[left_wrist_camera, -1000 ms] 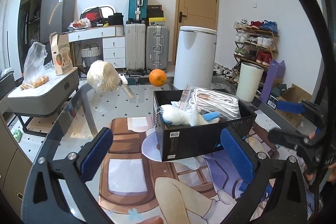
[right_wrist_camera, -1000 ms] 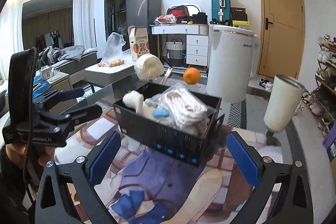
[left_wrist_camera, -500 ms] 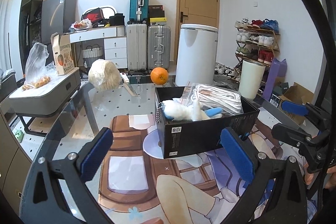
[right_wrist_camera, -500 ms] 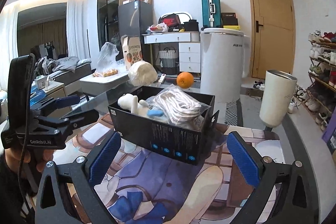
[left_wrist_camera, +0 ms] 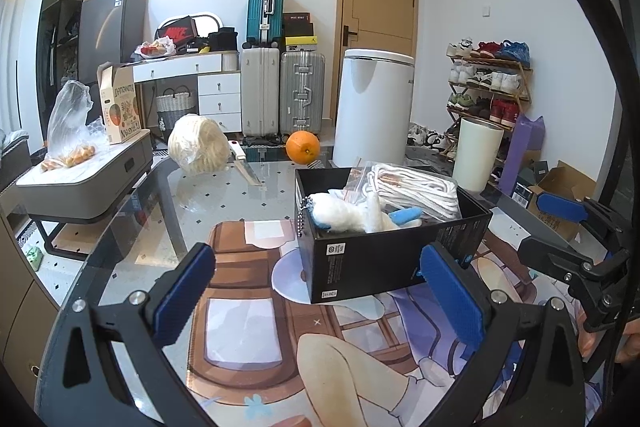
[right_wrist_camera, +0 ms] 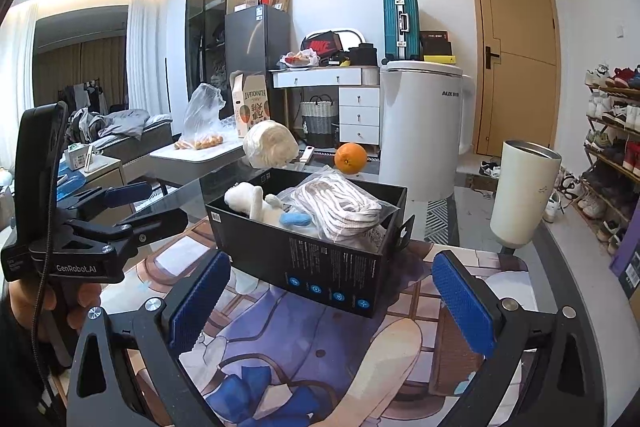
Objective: Organize soft objects
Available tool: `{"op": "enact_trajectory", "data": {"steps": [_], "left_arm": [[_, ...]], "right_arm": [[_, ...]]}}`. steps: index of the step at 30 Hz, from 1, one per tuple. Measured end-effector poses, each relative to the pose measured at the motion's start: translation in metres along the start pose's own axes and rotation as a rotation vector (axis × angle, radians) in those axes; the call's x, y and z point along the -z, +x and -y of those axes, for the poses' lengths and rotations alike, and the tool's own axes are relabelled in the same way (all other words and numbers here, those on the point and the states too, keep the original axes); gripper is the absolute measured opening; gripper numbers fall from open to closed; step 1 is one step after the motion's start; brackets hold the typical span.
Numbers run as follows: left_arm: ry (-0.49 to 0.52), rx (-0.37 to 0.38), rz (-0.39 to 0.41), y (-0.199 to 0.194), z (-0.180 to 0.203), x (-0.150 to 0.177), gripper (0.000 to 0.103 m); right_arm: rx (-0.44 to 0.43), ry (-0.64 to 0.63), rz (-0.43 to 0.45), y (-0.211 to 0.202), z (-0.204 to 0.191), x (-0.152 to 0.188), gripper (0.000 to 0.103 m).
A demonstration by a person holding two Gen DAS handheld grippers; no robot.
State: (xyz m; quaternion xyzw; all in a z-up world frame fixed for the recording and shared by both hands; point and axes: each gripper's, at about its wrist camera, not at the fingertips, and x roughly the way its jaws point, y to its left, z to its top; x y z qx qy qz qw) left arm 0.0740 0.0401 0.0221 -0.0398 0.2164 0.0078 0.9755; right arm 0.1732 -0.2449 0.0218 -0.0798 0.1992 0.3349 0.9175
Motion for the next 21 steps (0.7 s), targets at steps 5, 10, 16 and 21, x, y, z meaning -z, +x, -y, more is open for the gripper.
{"op": "enact_trajectory", "data": {"steps": [5,10,16,21], "left_arm": [[-0.002,0.002,0.002,-0.0009,-0.0002,0.0004,0.103],[-0.002,0.001,0.002,-0.0006,-0.0002,0.0003,0.103],[-0.001,0.004,-0.002,0.0000,0.0007,0.0000,0.103],[-0.001,0.004,-0.003,0.0000,0.0007,0.0000,0.103]], "right_arm": [[0.003,0.004,0.003,-0.0010,0.0011,0.0000,0.103],[0.001,0.010,0.005,-0.0019,0.0027,0.0001,0.103],[0.000,0.014,0.004,-0.0022,0.0036,0.0000,0.103],[0.001,0.014,0.004,-0.0023,0.0035,0.0001,0.103]]}}
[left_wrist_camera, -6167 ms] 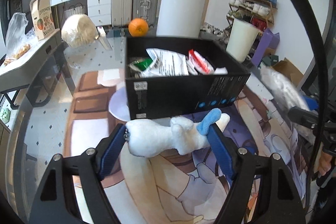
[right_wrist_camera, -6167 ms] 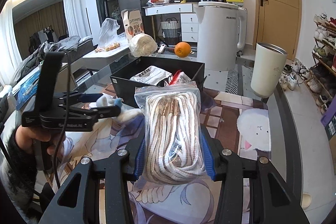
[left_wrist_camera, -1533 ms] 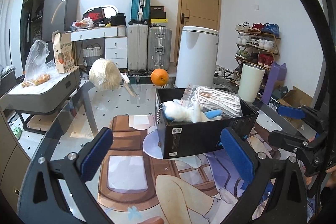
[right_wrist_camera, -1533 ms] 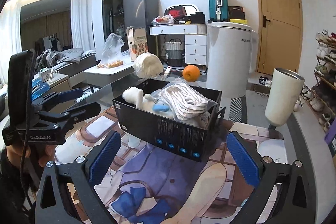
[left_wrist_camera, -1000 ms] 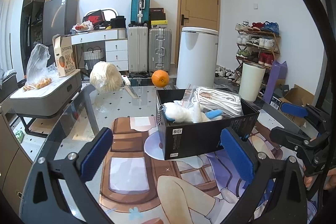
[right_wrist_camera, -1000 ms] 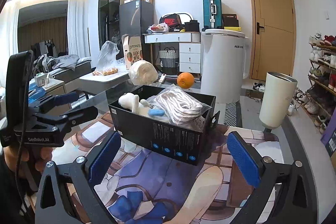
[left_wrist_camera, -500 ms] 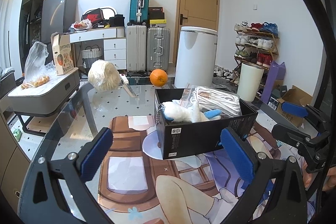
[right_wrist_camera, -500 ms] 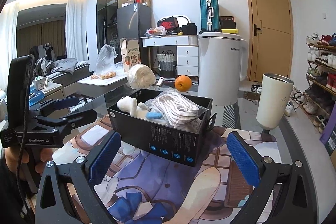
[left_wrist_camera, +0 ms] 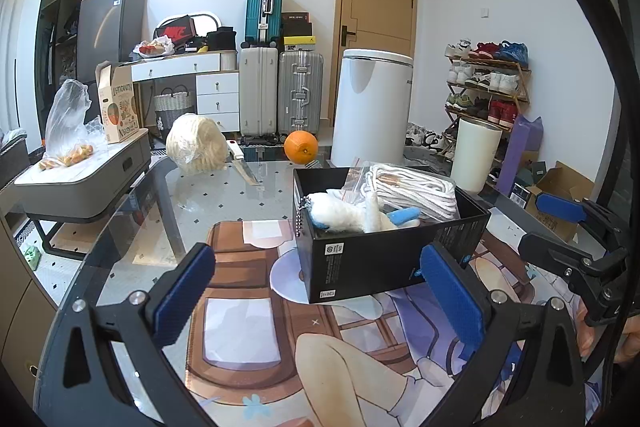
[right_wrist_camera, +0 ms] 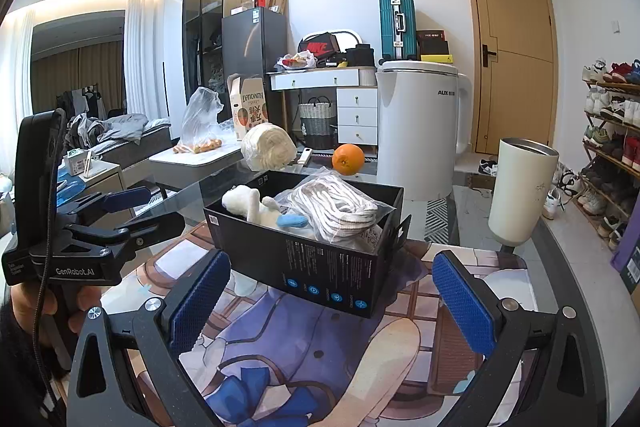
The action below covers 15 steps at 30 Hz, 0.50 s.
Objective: Organize soft objects
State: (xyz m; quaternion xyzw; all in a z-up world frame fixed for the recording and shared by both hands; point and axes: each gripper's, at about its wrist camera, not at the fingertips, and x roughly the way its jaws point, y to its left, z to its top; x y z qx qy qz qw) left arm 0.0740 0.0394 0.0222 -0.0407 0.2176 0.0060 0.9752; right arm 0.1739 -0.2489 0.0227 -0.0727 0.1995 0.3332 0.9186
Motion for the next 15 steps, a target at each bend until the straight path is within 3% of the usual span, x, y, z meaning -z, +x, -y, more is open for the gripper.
{"op": "enact_trajectory", "data": {"steps": [15], "left_arm": [[0.003,0.001,0.002,0.0006,0.0004,0.0001,0.103]], "right_arm": [[0.000,0.000,-0.001,0.0005,0.0004,0.0005,0.103]]}}
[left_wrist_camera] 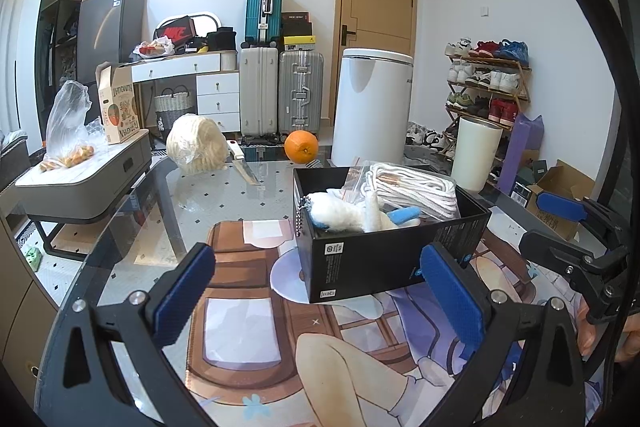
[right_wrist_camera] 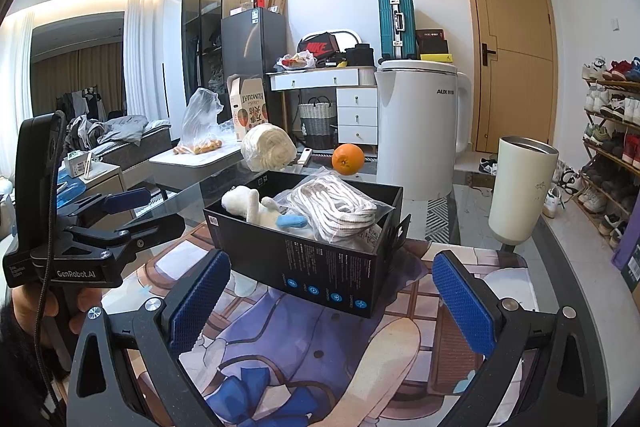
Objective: Organize soft objects
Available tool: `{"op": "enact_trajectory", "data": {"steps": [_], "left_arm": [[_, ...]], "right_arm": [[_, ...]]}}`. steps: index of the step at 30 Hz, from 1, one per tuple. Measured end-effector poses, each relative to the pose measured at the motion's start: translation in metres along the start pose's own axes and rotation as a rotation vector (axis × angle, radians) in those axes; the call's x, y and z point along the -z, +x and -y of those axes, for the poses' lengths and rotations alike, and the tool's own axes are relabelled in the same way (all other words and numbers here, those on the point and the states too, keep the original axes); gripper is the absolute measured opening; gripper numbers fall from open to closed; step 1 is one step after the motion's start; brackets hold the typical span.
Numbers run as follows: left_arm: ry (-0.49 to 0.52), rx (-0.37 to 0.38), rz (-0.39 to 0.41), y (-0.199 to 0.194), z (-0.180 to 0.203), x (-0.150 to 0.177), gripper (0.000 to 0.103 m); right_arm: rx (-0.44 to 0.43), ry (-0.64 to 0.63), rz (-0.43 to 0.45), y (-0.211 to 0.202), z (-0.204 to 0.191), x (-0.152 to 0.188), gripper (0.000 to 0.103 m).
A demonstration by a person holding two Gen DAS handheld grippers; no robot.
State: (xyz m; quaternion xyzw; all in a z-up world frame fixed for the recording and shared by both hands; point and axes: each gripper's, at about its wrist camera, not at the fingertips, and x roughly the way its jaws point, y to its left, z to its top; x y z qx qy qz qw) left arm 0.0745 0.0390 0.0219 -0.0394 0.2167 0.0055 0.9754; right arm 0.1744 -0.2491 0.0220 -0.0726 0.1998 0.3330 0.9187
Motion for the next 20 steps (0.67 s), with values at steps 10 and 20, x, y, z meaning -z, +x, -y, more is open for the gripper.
{"op": "enact_trajectory", "data": {"steps": [10,20], "left_arm": [[0.002,-0.003,-0.002,0.0007,0.0003,0.0001,0.103],[0.008,-0.007,0.000,-0.0004,0.0006,0.0008,0.103]], "right_arm": [[-0.001,0.000,0.000,0.0003,0.0003,0.0002,0.103],[-0.002,0.001,0.001,0.0003,0.0005,0.0004,0.103]]}}
